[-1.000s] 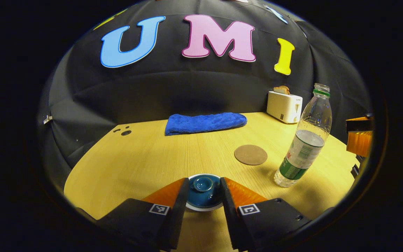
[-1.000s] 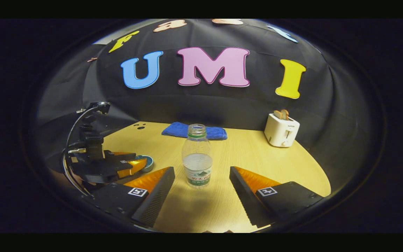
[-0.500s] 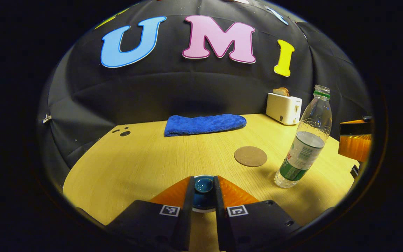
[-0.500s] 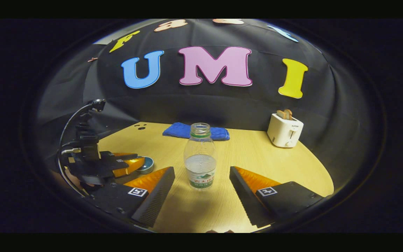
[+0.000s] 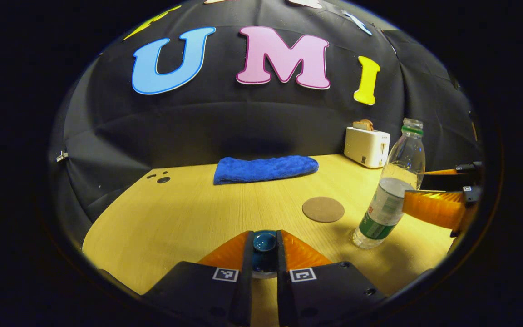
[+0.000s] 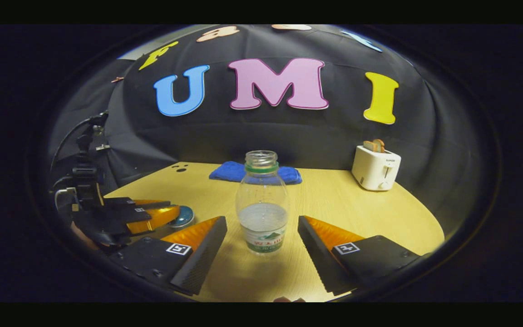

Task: Open the teacup lid with one hand, grasp the water bottle and pour water into the teacup with the other hand; after pouring, place the water bottle on the coaster and then close the teacup lid.

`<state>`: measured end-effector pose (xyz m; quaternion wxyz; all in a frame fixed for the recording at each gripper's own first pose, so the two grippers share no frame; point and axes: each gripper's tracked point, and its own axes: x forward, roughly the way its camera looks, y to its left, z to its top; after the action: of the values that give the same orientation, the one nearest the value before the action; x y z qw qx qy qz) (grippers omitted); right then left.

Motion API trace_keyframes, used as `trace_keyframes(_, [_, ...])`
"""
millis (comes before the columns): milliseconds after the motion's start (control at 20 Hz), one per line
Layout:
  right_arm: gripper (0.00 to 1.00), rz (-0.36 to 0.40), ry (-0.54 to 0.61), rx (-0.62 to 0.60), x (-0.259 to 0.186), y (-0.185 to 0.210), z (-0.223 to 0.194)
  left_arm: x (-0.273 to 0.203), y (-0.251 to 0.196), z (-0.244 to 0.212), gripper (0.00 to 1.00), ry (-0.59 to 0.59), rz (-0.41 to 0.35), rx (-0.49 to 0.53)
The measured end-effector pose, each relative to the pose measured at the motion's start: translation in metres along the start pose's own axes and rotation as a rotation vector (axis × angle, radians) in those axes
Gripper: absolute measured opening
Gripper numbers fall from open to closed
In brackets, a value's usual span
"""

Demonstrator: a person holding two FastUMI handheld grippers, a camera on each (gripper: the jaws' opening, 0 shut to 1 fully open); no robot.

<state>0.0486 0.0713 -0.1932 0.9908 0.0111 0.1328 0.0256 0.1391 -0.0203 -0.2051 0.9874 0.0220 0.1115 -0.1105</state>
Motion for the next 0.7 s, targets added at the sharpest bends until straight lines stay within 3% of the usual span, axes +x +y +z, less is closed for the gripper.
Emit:
trace_keyframes(600, [0.98,-0.015,-0.016,-0.044,0.041,0.006,-0.013,-0.015,0.022,0.003,0.23,-0.005,0.056,-0.026])
trace_keyframes(700, [0.98,-0.031,-0.025,-0.049,0.041,0.004,-0.012,-0.017,0.026,0.000,0.27,0.002,0.065,-0.036])
